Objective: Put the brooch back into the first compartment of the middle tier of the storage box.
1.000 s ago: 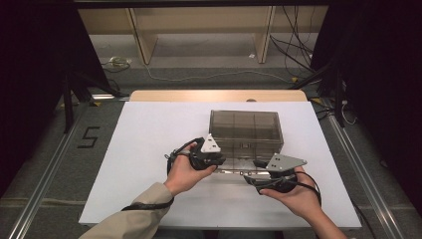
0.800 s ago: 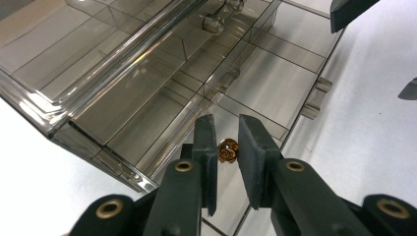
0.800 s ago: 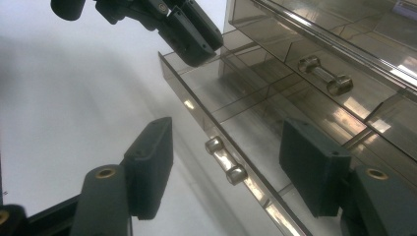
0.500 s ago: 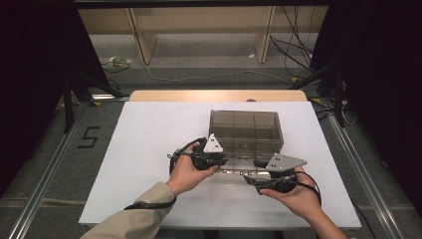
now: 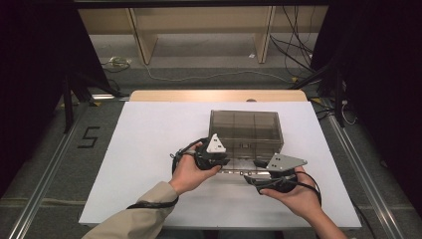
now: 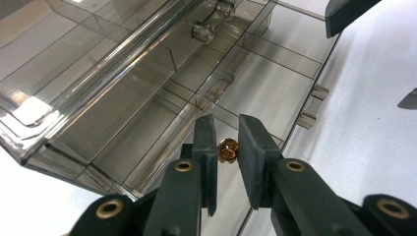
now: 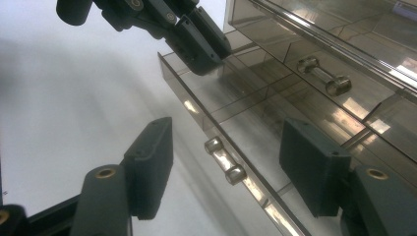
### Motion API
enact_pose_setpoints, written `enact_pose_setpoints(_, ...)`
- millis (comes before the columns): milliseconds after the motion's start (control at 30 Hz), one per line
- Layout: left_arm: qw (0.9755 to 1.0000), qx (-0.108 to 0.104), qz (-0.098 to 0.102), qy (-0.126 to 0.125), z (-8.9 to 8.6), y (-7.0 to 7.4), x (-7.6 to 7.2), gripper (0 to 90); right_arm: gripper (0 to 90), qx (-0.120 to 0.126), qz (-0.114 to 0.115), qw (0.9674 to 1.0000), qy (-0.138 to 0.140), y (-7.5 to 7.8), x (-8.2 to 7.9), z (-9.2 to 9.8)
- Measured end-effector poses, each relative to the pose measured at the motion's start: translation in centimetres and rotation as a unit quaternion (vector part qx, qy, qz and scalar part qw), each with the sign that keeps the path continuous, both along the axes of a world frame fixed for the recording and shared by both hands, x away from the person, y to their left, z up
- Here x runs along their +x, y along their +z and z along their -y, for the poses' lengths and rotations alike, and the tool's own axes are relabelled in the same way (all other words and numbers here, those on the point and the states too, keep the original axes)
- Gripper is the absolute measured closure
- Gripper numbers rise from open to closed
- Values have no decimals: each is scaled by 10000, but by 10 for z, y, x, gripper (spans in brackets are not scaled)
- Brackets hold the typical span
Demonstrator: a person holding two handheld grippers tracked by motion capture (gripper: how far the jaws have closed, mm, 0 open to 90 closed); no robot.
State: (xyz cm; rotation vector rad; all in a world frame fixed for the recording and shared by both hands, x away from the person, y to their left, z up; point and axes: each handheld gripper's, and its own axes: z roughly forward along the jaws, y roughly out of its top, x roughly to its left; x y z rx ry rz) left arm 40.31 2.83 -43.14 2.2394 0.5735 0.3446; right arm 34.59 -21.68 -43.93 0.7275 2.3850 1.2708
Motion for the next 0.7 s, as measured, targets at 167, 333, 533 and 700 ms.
enact_pose_setpoints(167, 10000, -9, -7, -5, 2, -1, 0, 784, 385, 2, -1, 10000, 2, 0, 0, 0)
enact_pose_setpoints(333, 10000, 1, 0, -22, 4, -1, 0, 784, 385, 7, -4, 10000, 1, 0, 0, 0)
enact_pose_setpoints(533, 10000, 13, -6, -34, 6, -1, 0, 783, 385, 3, 1, 10000, 2, 0, 0, 0)
enact_pose_setpoints(700, 10000, 15, -6, -41, 7, -1, 0, 784, 385, 4, 4, 10000, 5, 0, 0, 0)
